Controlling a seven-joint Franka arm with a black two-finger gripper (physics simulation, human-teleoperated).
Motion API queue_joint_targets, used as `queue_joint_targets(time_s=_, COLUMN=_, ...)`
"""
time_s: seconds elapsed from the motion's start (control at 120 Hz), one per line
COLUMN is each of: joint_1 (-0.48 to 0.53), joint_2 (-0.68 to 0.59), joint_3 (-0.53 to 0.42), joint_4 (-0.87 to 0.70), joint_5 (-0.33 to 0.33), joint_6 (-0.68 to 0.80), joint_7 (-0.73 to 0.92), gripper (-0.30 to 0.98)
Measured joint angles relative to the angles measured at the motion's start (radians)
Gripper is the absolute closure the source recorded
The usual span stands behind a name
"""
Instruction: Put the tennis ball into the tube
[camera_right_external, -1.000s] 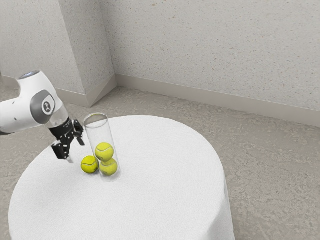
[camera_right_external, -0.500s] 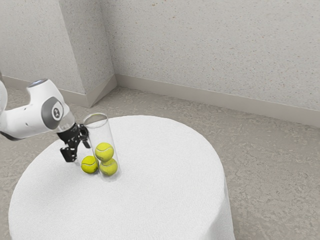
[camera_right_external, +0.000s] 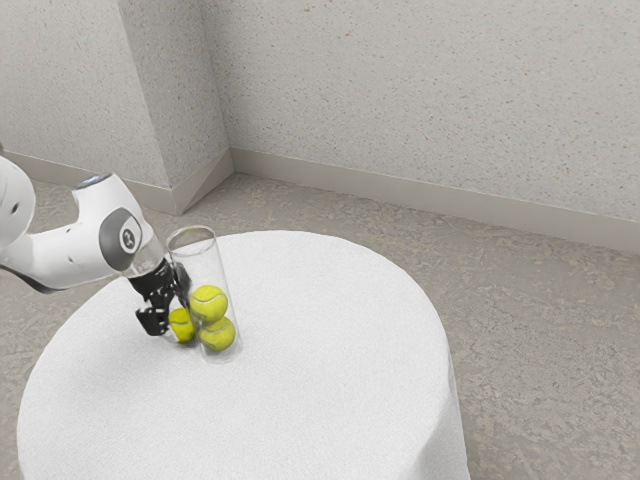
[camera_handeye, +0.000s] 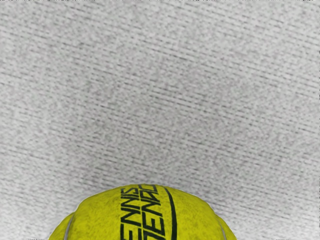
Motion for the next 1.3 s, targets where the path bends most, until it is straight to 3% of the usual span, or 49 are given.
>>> queue_joint_targets(time_s=0.125, joint_1=0.006, joint_2=0.002, joint_3=-0.005, joint_4=-0.001, joint_5=0.0, joint_6=0.002, joint_7=0.001, gripper=0.23)
queue_joint_targets(time_s=0.283, joint_1=0.012, joint_2=-0.012, joint_3=-0.012, joint_4=-0.011, joint_5=0.001, joint_6=0.002, joint_7=0.0, gripper=0.3)
queue_joint_targets(time_s=0.4, joint_1=0.094, joint_2=-0.059, joint_3=-0.097, joint_4=-0.033, joint_5=0.003, joint_6=0.001, joint_7=-0.001, gripper=0.36)
queue_joint_targets(time_s=0.608, joint_1=0.175, joint_2=-0.163, joint_3=-0.123, joint_4=-0.054, joint_5=0.01, joint_6=-0.021, joint_7=0.0, gripper=0.45)
queue_joint_targets(time_s=0.9, joint_1=0.219, joint_2=-0.464, joint_3=-0.124, joint_4=-0.061, joint_5=0.012, joint_6=-0.203, joint_7=0.002, gripper=0.47)
queue_joint_targets(time_s=0.967, joint_1=0.212, joint_2=-0.508, joint_3=-0.14, joint_4=-0.057, joint_5=0.012, joint_6=-0.238, joint_7=0.004, gripper=0.42)
queue_joint_targets(time_s=1.3, joint_1=0.145, joint_2=-0.559, joint_3=-0.196, joint_4=0.006, joint_5=0.004, joint_6=-0.32, joint_7=0.023, gripper=0.42)
